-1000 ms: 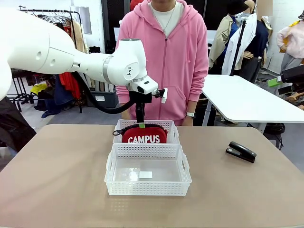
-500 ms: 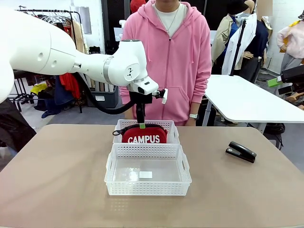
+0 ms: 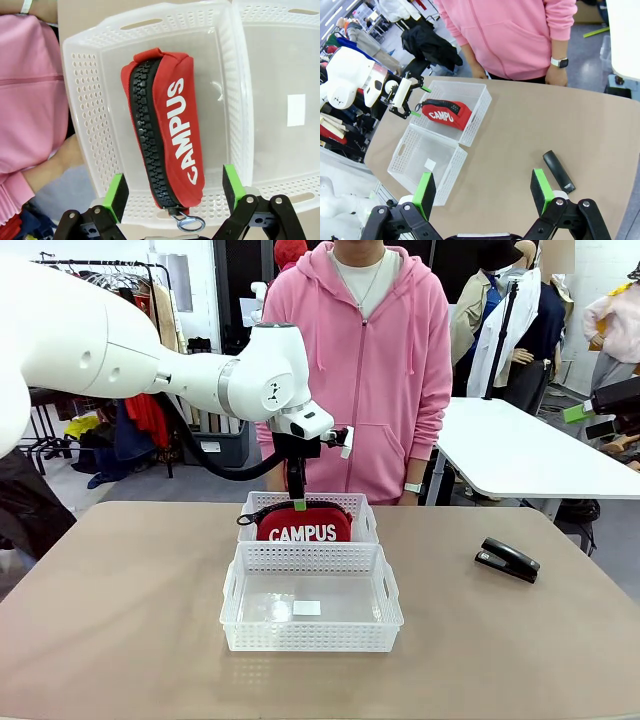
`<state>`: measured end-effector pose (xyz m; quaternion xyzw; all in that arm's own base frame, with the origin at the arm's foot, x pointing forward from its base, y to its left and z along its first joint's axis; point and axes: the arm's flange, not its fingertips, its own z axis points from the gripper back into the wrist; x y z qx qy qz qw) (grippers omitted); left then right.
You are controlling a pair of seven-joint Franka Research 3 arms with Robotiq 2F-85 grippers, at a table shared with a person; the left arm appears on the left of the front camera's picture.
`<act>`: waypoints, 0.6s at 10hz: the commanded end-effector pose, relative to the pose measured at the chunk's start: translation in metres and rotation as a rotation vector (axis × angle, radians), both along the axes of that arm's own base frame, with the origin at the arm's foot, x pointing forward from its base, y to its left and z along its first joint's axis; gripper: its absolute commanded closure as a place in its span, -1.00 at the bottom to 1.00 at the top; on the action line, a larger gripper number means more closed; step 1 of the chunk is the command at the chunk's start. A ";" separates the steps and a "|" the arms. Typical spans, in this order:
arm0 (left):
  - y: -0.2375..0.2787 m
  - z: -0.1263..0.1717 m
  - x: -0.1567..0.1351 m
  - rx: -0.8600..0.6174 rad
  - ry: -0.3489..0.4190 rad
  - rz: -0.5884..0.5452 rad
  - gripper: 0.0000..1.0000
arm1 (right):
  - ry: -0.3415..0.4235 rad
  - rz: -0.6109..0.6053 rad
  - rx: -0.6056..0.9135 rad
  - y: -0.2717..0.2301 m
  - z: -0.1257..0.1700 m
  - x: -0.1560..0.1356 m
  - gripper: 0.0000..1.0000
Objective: Distribute items into two baskets.
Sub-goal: Pick up the Stapler that the person points to.
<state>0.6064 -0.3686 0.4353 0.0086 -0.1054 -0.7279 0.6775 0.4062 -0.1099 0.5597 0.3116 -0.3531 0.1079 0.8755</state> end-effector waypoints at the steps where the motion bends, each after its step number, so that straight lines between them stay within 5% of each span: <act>1: 0.001 0.002 -0.001 -0.011 -0.002 0.007 -0.93 | -0.012 0.007 0.015 0.000 0.001 0.001 -1.00; 6: 0.013 0.016 -0.002 -0.032 0.007 0.062 -0.93 | -0.012 0.007 0.015 0.000 0.001 0.001 -1.00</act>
